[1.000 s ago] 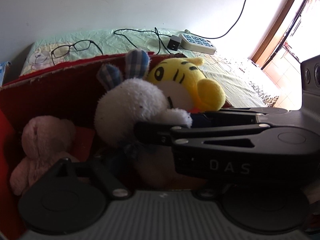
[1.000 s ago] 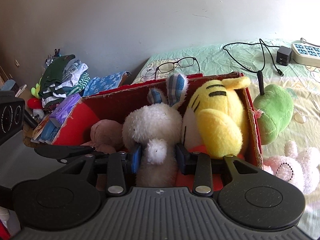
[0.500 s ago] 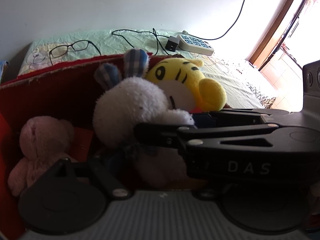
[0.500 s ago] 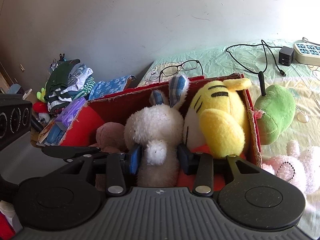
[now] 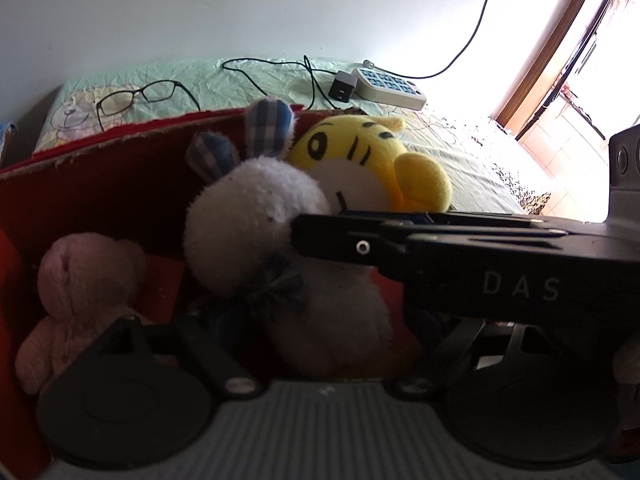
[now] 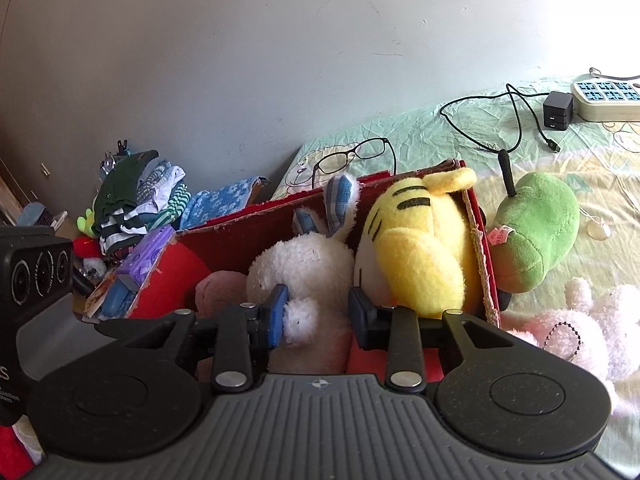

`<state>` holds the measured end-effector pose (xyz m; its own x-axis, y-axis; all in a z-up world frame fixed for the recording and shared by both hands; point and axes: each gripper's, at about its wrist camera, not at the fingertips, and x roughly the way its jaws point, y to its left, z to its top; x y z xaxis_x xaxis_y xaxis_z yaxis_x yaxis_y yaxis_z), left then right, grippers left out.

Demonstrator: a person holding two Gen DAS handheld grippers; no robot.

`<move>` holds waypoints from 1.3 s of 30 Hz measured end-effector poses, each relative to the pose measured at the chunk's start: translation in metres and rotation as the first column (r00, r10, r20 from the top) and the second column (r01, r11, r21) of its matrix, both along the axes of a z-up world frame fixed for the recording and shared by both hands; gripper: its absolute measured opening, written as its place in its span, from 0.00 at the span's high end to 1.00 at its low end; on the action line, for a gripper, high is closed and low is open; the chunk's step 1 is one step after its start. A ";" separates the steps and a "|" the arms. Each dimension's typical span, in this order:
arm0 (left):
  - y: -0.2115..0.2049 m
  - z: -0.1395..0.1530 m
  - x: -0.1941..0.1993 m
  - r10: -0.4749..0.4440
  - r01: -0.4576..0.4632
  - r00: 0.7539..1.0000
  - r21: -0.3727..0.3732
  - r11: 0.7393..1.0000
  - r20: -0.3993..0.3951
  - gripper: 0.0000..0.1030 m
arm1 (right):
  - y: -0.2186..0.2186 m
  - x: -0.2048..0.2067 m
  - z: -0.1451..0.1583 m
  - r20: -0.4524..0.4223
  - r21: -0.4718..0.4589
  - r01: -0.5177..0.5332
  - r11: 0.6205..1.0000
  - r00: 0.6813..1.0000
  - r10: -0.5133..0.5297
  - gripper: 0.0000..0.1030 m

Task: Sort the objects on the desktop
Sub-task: 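Press the bunny down into the box and open the right tool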

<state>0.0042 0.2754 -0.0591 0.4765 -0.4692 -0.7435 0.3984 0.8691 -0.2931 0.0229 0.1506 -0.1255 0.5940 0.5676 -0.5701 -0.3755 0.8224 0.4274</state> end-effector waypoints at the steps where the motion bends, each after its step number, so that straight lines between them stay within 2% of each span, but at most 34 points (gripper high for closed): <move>1: -0.002 0.000 0.001 -0.003 0.003 1.000 0.013 1.000 -0.002 0.17 | 0.001 0.000 -0.001 -0.001 -0.011 -0.005 1.000 1.000 0.005 0.67; 5: -0.008 0.001 0.004 -0.023 0.023 1.000 0.058 0.998 0.001 0.15 | 0.001 0.000 -0.003 0.006 -0.028 -0.010 1.000 1.000 0.011 0.67; 11: -0.002 -0.004 0.015 -0.035 0.036 0.999 0.036 0.999 -0.037 0.15 | -0.004 0.001 -0.008 0.002 0.001 -0.007 1.000 1.000 0.007 0.68; 19: 0.001 -0.007 0.013 -0.034 0.034 0.999 0.005 0.999 -0.039 0.15 | -0.002 0.001 -0.008 0.004 -0.006 -0.006 1.000 1.000 0.006 0.68; 26: -0.002 -0.003 0.010 -0.024 0.025 0.999 0.045 0.999 -0.025 0.13 | -0.001 0.002 -0.007 -0.009 -0.014 -0.010 1.000 1.000 0.010 0.67; 34: -0.004 0.007 0.000 0.030 -0.032 0.999 0.115 0.993 0.016 0.12 | -0.006 0.000 -0.005 -0.026 0.009 -0.009 1.000 1.000 0.009 0.67; 39: 0.004 0.007 -0.004 0.080 -0.080 0.997 0.117 0.990 0.003 0.12 | -0.005 -0.001 -0.005 -0.024 0.001 -0.012 1.000 1.000 0.012 0.67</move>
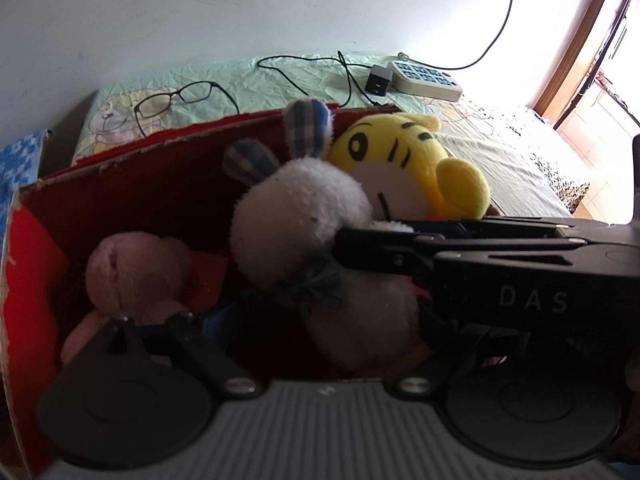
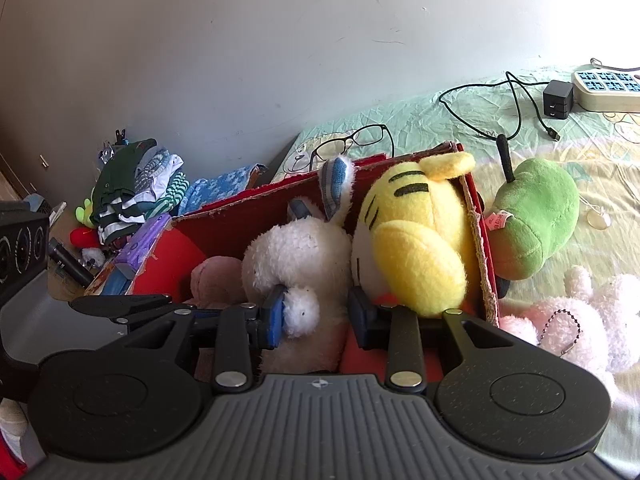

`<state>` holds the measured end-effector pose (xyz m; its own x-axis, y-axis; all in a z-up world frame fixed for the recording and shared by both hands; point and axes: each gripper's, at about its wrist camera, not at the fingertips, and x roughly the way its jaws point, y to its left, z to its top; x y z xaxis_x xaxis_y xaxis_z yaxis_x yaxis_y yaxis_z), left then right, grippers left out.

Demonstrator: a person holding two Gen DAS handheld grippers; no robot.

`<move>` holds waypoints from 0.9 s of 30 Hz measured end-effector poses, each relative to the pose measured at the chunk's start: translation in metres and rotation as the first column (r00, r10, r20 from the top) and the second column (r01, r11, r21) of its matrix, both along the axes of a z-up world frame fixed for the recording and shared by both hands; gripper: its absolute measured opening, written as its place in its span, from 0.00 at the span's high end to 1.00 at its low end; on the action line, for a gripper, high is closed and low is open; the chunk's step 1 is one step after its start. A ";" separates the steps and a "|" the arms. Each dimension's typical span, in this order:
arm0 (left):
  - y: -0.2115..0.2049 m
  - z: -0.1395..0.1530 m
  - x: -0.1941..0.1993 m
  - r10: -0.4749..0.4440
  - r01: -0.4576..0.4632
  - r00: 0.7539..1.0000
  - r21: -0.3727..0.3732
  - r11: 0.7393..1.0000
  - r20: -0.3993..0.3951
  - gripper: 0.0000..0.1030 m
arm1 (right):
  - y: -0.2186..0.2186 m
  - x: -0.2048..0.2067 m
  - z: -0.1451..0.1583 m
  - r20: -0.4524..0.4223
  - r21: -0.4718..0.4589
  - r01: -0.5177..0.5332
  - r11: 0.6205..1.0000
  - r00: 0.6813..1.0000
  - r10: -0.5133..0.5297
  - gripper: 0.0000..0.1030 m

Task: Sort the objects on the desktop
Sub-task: 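Press the bunny down into the box and open the right tool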

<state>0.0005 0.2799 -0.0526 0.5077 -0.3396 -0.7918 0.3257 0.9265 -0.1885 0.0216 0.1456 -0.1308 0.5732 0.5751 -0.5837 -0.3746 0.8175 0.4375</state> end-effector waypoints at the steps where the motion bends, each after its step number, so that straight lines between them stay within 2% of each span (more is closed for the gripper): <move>1: 0.001 -0.001 0.000 0.010 -0.010 1.000 -0.001 1.000 -0.007 0.11 | 0.000 0.000 0.000 0.001 -0.003 -0.001 1.000 1.000 0.001 0.67; 9: 0.000 -0.001 -0.006 0.047 -0.047 0.999 0.013 0.999 -0.012 0.12 | -0.001 -0.001 0.000 0.002 -0.001 -0.006 1.000 1.000 0.006 0.67; 17: -0.008 -0.010 -0.006 0.085 -0.082 0.995 0.055 0.995 -0.054 0.11 | -0.002 -0.003 -0.001 0.008 -0.010 -0.014 1.000 1.000 0.014 0.67; 27: -0.010 -0.009 -0.006 0.104 -0.100 0.993 0.081 0.992 -0.056 0.09 | -0.002 -0.004 -0.001 0.013 -0.009 -0.016 1.000 1.000 0.017 0.67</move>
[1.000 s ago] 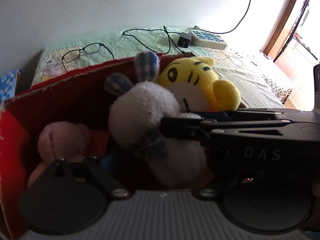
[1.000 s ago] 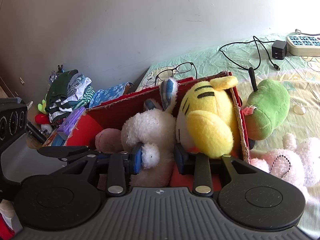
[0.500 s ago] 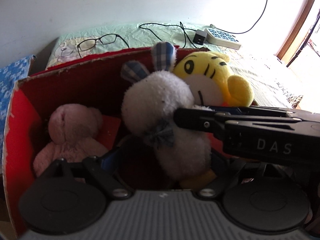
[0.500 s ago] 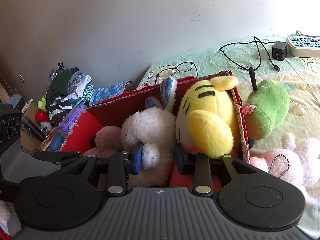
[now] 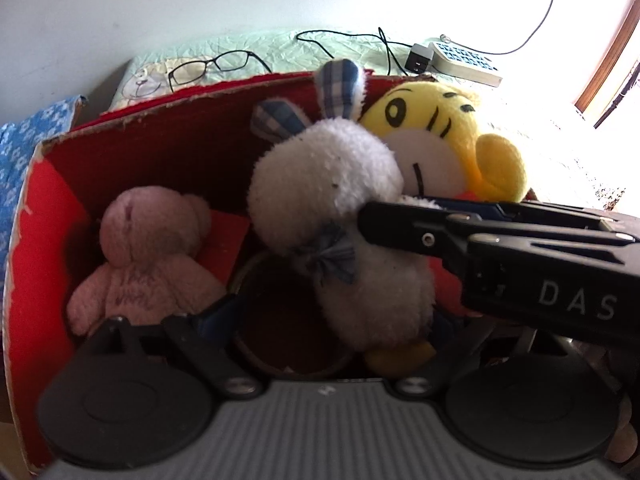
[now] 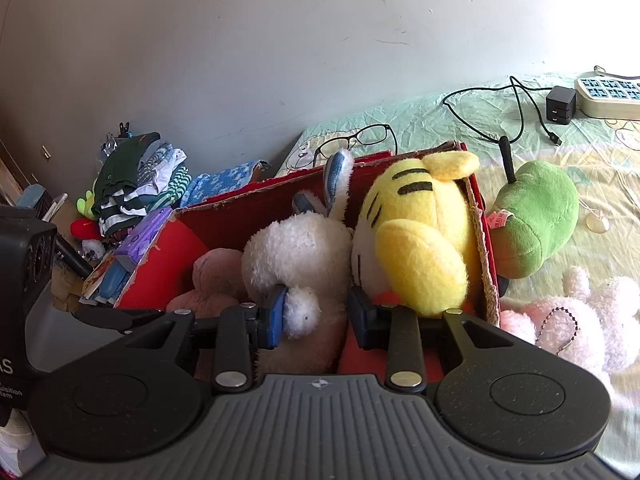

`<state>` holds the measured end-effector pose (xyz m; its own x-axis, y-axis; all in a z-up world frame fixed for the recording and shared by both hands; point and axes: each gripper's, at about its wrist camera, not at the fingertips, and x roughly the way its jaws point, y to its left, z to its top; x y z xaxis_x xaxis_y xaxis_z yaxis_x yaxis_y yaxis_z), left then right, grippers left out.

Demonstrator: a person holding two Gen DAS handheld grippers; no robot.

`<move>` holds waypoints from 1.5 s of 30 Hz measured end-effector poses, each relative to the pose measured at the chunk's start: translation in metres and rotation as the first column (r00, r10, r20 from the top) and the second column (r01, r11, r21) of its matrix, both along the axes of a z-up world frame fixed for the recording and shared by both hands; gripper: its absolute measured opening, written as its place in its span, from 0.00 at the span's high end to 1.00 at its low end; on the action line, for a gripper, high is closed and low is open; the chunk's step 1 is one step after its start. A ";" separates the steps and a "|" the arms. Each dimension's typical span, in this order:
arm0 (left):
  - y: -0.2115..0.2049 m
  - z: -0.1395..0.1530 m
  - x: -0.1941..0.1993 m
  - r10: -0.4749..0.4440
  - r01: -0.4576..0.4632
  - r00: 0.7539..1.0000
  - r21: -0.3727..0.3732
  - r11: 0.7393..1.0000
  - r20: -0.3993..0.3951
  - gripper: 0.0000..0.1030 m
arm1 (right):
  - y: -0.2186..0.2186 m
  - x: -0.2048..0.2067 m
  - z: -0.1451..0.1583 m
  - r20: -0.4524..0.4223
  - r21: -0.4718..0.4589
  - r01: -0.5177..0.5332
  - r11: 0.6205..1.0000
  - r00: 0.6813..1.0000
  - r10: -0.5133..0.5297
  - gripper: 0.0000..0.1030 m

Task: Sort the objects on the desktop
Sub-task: 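Press the bunny down into the box and open the right tool, then move the right tool toward the white pink-patched plush on the bed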

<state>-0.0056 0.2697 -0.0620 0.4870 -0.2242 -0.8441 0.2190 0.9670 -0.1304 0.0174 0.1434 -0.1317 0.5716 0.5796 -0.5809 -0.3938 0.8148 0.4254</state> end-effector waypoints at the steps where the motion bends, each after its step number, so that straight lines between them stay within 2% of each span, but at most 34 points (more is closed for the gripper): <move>1: 0.000 0.000 0.000 0.001 -0.001 1.000 0.002 1.000 -0.001 0.08 | 0.000 0.000 0.000 0.001 0.000 -0.001 1.000 1.000 0.001 0.67; 25: -0.005 0.009 -0.012 0.114 -0.114 0.993 0.069 0.991 0.002 0.04 | -0.001 -0.001 0.000 -0.009 0.003 -0.033 0.999 0.999 0.033 0.64; 30: -0.005 0.018 -0.020 0.146 -0.148 0.989 0.100 0.984 0.031 0.04 | -0.004 -0.003 0.007 -0.008 0.021 -0.041 0.999 0.999 0.041 0.63; 38: 0.001 0.034 -0.037 0.169 -0.179 0.982 0.129 0.975 0.084 0.03 | -0.009 -0.022 0.025 0.053 0.052 -0.033 0.998 0.998 0.030 0.63; 45: 0.003 0.044 -0.050 0.166 -0.183 0.979 0.158 0.970 0.117 0.03 | -0.018 -0.046 0.034 0.083 0.057 0.013 0.998 0.996 -0.018 0.63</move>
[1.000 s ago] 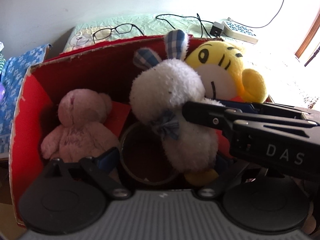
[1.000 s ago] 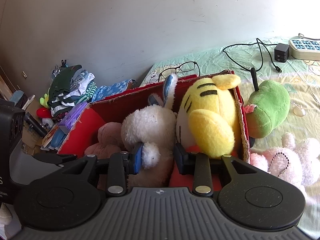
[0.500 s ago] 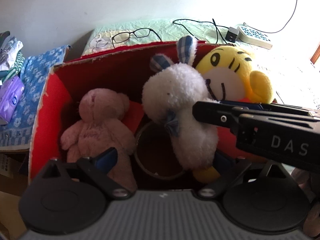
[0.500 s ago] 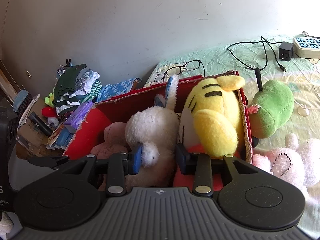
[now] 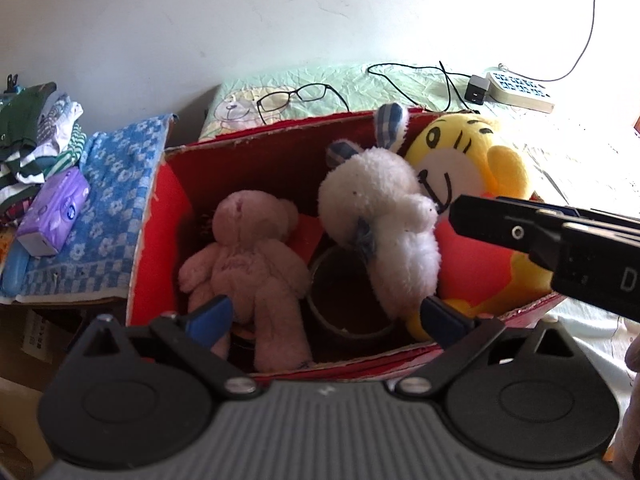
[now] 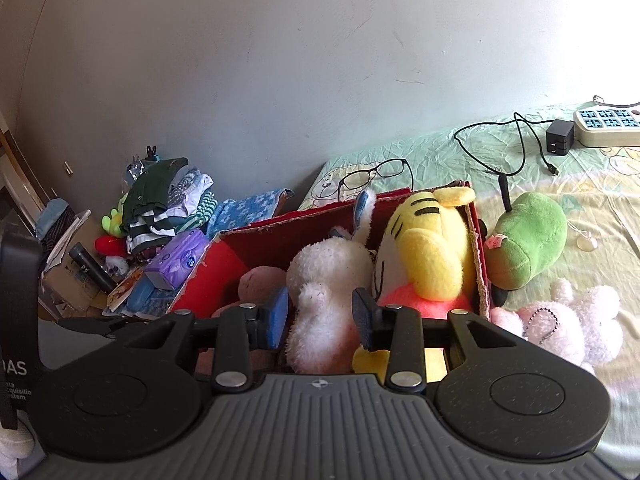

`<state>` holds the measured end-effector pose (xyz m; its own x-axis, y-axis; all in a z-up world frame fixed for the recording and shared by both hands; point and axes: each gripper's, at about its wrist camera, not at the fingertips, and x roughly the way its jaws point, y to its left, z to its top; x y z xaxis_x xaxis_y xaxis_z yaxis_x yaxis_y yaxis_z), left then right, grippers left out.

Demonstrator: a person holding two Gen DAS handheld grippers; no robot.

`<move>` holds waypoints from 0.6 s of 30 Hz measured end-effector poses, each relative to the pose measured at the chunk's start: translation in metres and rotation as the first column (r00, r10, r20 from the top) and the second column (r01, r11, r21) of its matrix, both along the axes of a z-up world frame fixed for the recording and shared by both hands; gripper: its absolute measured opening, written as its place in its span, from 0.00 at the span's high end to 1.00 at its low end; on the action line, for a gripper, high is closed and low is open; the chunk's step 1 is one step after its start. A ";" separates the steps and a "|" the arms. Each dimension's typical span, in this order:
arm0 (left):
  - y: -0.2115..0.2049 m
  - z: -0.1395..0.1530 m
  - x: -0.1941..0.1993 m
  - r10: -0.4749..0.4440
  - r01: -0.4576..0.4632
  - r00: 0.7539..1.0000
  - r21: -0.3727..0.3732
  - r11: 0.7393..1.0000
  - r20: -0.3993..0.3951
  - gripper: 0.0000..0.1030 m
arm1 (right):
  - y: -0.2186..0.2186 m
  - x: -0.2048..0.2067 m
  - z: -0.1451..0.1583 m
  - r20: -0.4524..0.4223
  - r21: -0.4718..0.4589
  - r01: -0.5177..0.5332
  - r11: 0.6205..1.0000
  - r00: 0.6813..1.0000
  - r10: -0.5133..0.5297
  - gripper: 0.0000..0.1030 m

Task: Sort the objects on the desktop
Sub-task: 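Move the right tool toward the white pink-patched plush on the bed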

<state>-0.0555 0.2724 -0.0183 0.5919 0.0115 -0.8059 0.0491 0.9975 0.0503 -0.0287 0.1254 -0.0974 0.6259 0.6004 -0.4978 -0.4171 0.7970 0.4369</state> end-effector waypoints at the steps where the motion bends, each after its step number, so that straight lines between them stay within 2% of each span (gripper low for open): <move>1: 0.000 0.001 -0.003 -0.002 0.002 1.000 0.001 1.000 0.007 0.03 | -0.002 -0.003 0.000 -0.001 -0.001 0.011 1.000 1.000 -0.011 0.63; 10: -0.004 0.016 -0.022 0.011 -0.010 0.998 -0.027 1.000 0.063 0.03 | -0.029 -0.034 0.003 0.001 0.029 0.093 0.995 0.996 -0.093 0.63; 18: -0.010 0.032 -0.038 0.035 -0.028 0.991 -0.053 0.998 0.129 0.03 | -0.054 -0.035 -0.008 -0.042 0.075 0.132 0.988 0.991 -0.129 0.62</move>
